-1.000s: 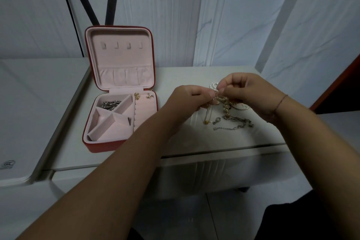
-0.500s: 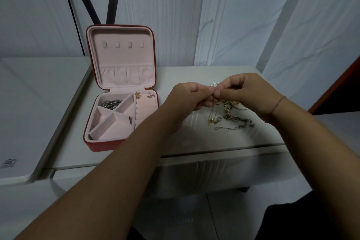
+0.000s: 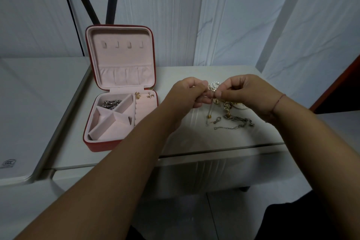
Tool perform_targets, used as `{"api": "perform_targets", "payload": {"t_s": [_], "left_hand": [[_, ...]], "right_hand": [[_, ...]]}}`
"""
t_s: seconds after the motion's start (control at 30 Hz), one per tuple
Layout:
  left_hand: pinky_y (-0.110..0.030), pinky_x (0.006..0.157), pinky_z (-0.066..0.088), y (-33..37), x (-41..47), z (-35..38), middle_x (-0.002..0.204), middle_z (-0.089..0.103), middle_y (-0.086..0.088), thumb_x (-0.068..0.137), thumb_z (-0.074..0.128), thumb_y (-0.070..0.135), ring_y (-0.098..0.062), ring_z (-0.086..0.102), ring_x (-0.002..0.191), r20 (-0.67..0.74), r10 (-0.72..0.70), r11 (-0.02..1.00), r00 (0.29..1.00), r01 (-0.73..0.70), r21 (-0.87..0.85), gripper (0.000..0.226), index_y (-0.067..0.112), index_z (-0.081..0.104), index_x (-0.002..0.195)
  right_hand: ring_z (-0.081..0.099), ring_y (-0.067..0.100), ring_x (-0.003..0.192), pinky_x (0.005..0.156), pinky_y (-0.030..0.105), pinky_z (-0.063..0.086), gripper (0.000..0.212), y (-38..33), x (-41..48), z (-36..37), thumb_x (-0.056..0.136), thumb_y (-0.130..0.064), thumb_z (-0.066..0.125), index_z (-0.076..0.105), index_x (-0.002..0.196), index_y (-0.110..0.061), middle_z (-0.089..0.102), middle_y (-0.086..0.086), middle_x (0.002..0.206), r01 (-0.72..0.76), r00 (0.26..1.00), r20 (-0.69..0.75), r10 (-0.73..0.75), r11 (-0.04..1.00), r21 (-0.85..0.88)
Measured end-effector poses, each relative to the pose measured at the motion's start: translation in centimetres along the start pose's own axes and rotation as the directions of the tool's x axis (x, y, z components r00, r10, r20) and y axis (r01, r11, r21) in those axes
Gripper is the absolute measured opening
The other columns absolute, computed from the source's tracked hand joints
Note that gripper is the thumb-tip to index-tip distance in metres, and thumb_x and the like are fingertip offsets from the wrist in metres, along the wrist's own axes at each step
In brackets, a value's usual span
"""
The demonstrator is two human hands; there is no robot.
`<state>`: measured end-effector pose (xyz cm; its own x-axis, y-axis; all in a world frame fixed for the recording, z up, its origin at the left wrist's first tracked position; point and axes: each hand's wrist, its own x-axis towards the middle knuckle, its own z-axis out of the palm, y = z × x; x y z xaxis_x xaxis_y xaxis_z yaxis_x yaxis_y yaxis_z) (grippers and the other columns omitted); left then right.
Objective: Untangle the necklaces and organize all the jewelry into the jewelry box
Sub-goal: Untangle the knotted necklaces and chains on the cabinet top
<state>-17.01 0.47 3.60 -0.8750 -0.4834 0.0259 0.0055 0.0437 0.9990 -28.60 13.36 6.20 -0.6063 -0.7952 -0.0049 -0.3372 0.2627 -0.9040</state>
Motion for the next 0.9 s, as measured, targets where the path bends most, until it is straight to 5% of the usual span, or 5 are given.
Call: {"api": "perform_targets", "payload": {"t_s": [0.3,0.53,0.63,0.73,0.9], "left_hand": [[-0.022,0.069,0.050,-0.1,0.3,-0.1,0.081,0.068,-0.002,0.099,0.046,0.021,-0.008,0.064,0.069,-0.014,0.045,0.999,0.999,-0.045,0.005,0.021,0.008,0.060,0.090],[-0.025,0.076,0.051,-0.1,0.4,0.1,0.076,0.066,0.001,0.098,0.049,0.019,-0.006,0.060,0.069,-0.013,-0.016,0.982,1.000,0.013,-0.187,0.019,0.010,0.061,0.087],[-0.026,0.077,0.052,0.0,0.4,0.1,0.080,0.065,-0.004,0.098,0.048,0.018,-0.008,0.060,0.070,0.009,-0.007,0.978,1.000,0.009,-0.206,0.019,0.010,0.060,0.085],[-0.025,0.075,0.052,0.0,0.3,0.1,0.074,0.065,-0.002,0.098,0.049,0.017,-0.007,0.060,0.067,0.008,-0.005,0.978,1.000,0.007,-0.207,0.018,0.009,0.060,0.086],[-0.025,0.076,0.052,0.0,0.2,0.1,0.070,0.065,0.000,0.096,0.053,0.019,-0.007,0.061,0.069,0.021,0.016,0.988,1.000,-0.013,-0.155,0.018,0.009,0.063,0.086]], "right_hand": [[0.055,0.013,0.071,0.073,0.028,0.047,0.001,-0.1,-0.3,-0.1,0.078,-0.011,0.073,0.073,0.078,-0.012,0.066,0.004,0.073,-0.096,0.989,0.106,0.099,0.995,-0.040],[0.054,0.010,0.064,0.070,0.025,0.045,0.012,-0.2,-0.1,-0.3,0.083,0.000,0.063,0.065,0.076,-0.008,0.059,0.008,0.072,-0.097,0.986,0.142,0.083,0.991,0.097],[0.053,0.012,0.066,0.070,0.026,0.045,0.003,-0.3,-0.3,0.0,0.078,-0.007,0.069,0.066,0.080,-0.008,0.059,0.008,0.074,-0.069,0.988,0.144,0.057,0.995,0.077],[0.049,0.017,0.065,0.064,0.025,0.043,0.024,-0.8,-0.4,0.1,0.067,-0.024,0.073,0.065,0.083,-0.008,0.057,0.013,0.076,0.004,0.998,0.056,-0.010,0.993,0.116],[0.053,0.026,0.075,0.082,0.052,0.052,0.024,-1.6,-0.7,0.6,0.071,-0.025,0.079,0.070,0.084,-0.008,0.062,0.035,0.090,0.143,0.988,-0.054,-0.145,0.989,-0.041]]}}
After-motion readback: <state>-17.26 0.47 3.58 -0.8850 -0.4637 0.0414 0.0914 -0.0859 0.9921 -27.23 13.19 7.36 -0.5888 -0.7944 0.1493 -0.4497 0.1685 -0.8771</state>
